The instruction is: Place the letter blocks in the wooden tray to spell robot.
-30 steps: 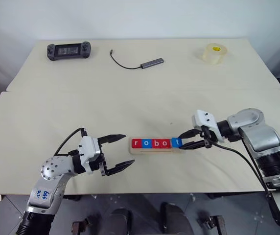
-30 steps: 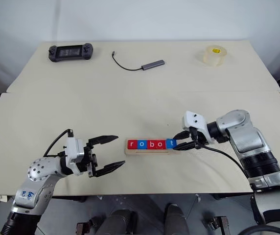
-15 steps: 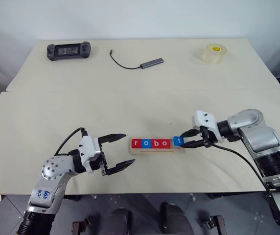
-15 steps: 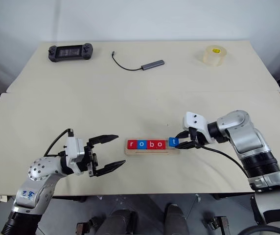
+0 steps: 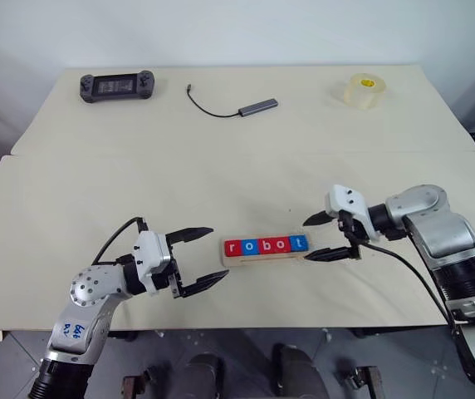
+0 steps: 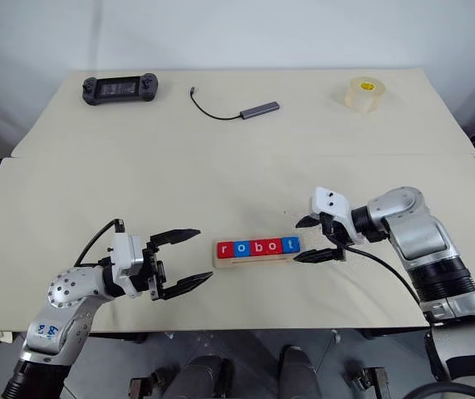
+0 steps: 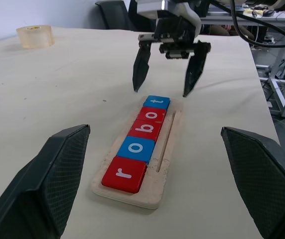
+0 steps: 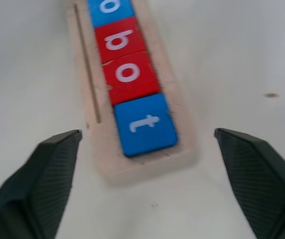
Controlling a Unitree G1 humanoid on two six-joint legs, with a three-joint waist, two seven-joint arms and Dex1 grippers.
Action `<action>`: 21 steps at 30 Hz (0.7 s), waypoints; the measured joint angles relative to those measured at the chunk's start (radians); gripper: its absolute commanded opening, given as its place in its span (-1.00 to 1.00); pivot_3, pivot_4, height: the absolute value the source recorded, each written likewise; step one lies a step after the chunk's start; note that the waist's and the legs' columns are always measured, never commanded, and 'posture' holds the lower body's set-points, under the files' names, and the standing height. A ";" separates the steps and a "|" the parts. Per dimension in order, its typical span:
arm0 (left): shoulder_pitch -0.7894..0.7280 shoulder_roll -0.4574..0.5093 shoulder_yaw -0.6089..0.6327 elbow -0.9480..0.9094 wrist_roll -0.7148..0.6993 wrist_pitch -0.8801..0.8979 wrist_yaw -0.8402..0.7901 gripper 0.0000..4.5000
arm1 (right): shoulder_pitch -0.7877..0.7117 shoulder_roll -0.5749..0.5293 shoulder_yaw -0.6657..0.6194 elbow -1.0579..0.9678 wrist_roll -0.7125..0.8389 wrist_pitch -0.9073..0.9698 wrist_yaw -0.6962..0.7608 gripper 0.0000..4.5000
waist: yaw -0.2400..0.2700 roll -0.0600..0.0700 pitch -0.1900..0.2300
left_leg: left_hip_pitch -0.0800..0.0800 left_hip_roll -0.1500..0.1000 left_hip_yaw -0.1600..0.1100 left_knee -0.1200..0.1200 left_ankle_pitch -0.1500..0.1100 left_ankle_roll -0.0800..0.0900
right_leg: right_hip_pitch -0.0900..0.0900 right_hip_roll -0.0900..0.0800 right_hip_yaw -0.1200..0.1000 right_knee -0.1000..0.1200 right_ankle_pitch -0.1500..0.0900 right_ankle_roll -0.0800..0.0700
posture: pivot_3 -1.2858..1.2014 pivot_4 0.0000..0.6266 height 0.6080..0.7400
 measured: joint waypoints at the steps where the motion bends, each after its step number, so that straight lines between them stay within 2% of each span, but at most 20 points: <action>1: 0.000 0.000 0.000 0.000 0.000 -0.002 0.000 1.00 | 0.000 -0.004 -0.005 0.000 0.001 -0.001 -0.001 0.39 | -0.001 0.000 0.000 | 0.000 0.000 0.000 0.000 0.000 0.000 | 0.000 0.000 0.000 0.000 0.000 0.000 | 0.03 -0.52 1.00; 4: -0.002 0.000 0.000 0.001 0.001 -0.008 0.000 1.00 | 0.008 -0.008 -0.013 0.000 0.002 -0.004 -0.008 -0.08 | -0.001 0.000 0.000 | 0.000 0.000 0.000 0.000 0.000 0.000 | 0.000 0.000 0.000 0.000 0.000 0.000 | 0.03 -0.52 1.00; 8: -0.004 -0.001 0.000 0.002 0.001 -0.010 -0.001 1.00 | 0.056 -0.004 -0.065 -0.009 0.027 -0.028 -0.052 -0.08 | 0.001 0.000 0.000 | 0.000 0.000 0.000 0.000 0.000 0.000 | 0.000 0.000 0.000 0.000 0.000 0.000 | 0.03 -0.52 1.00; 11: 0.003 0.009 0.005 0.002 0.001 -0.013 -0.003 1.00 | 0.109 -0.005 -0.133 -0.055 0.080 -0.044 -0.063 0.20 | 0.002 0.000 0.000 | 0.000 0.000 0.000 0.000 0.000 0.000 | 0.000 0.000 0.000 0.000 0.000 0.000 | 0.03 -0.52 1.00; 16: 0.046 0.063 0.046 0.009 0.001 -0.003 -0.005 1.00 | 0.289 -0.030 -0.242 -0.162 0.148 -0.101 -0.061 0.95 | 0.007 0.000 0.000 | 0.000 0.000 0.000 -0.001 0.000 0.000 | 0.000 0.000 0.000 0.000 0.000 0.000 | 0.03 -0.52 1.00; 21: 0.060 0.120 0.108 0.066 -0.004 0.005 -0.026 1.00 | 0.513 -0.030 -0.409 -0.194 0.219 -0.280 -0.048 0.98 | 0.021 0.000 0.000 | 0.001 0.000 0.001 -0.001 0.000 0.001 | 0.001 0.000 0.001 -0.002 0.000 0.000 | 0.03 -0.52 1.00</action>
